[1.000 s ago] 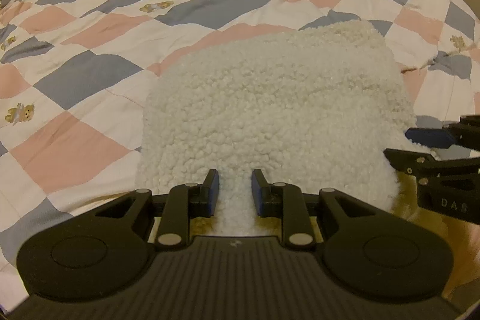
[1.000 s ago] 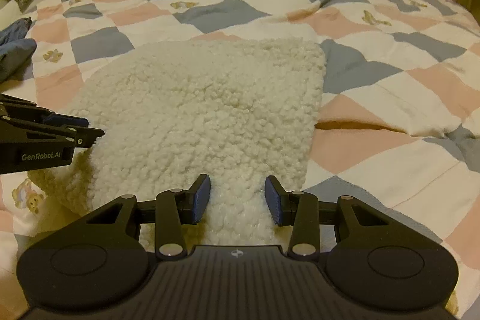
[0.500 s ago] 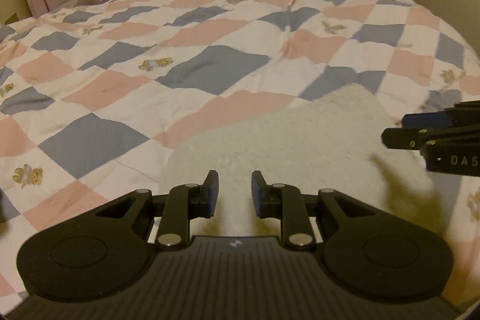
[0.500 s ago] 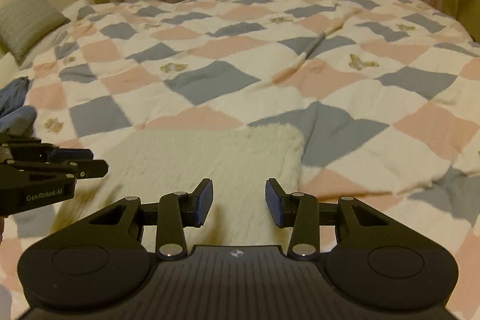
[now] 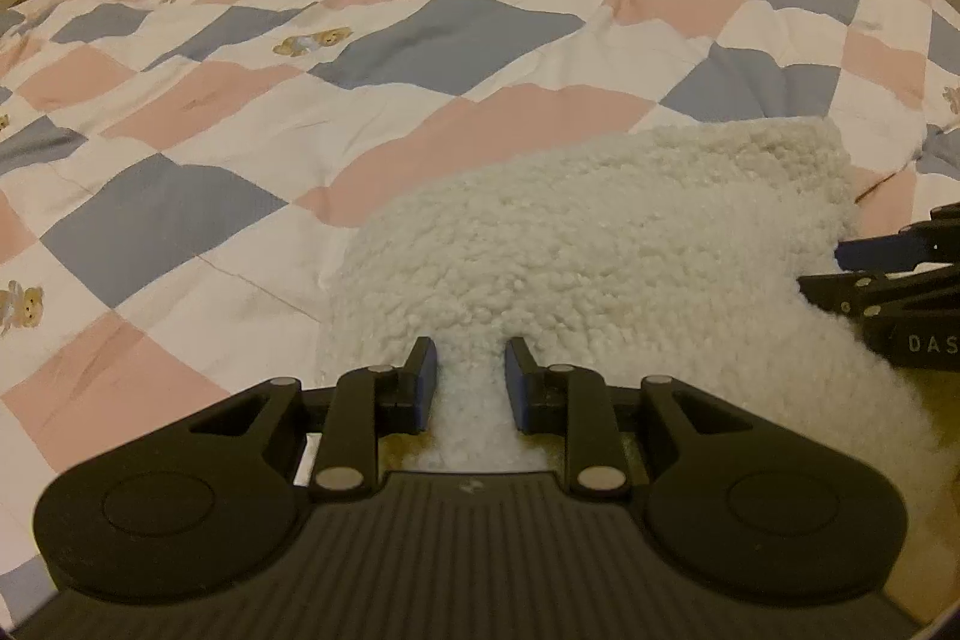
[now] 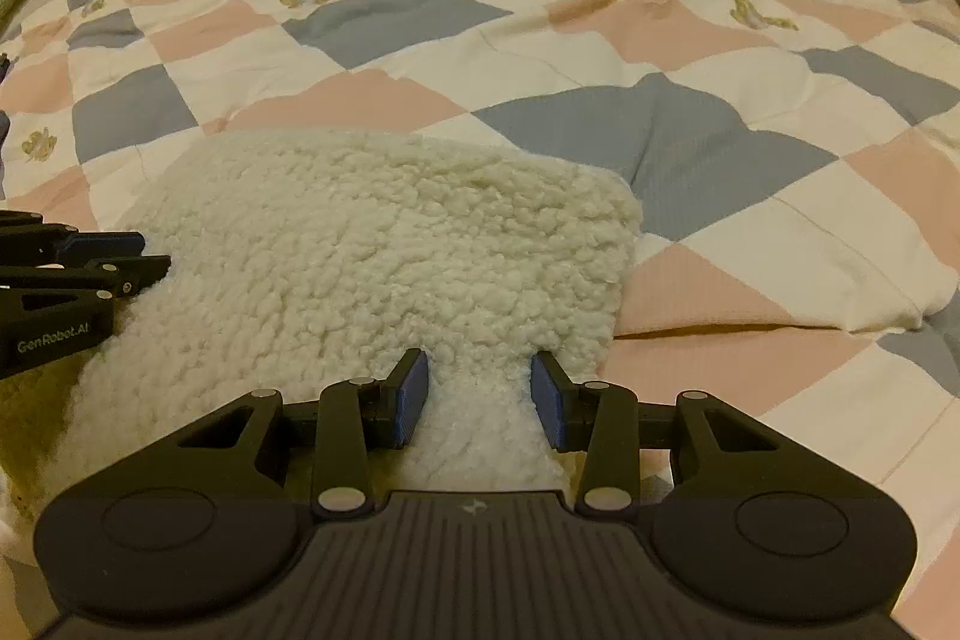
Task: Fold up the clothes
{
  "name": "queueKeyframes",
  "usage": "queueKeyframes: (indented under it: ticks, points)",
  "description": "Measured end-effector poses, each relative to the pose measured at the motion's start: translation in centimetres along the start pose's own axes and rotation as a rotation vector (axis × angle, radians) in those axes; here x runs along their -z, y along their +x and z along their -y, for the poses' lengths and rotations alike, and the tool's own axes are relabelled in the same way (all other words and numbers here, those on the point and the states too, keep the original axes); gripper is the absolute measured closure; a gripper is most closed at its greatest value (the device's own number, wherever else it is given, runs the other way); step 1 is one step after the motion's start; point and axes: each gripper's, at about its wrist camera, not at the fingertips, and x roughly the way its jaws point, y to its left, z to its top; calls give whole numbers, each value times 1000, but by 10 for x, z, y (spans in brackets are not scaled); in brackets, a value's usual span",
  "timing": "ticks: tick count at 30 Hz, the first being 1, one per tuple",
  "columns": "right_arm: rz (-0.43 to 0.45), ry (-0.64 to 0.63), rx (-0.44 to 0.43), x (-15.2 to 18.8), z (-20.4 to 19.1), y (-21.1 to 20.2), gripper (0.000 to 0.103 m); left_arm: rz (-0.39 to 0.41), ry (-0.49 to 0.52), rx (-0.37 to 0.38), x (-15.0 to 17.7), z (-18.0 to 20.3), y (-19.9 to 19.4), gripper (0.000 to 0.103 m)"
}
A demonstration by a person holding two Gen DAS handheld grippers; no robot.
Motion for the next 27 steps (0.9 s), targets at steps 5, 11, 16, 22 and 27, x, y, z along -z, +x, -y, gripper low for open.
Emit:
queueKeyframes:
  ticks: [5,11,16,22,27]
  points:
    - [50,-8,5,-8,-4,-18,62,32,-26,-2,-6,-4,-16,81]
    - [180,78,25,-29,10,-48,62,111,-86,-2,-17,-21,-43,81]
    - [52,41,24,-38,17,-4,68,-12,-74,-16,-4,-24,-10,81]
    - [86,67,10,-35,14,-31,67,-24,-121,-33,-11,-27,-26,80]
    - [113,165,-45,-7,11,-90,56,-86,-167,-45,-1,-28,-68,79]
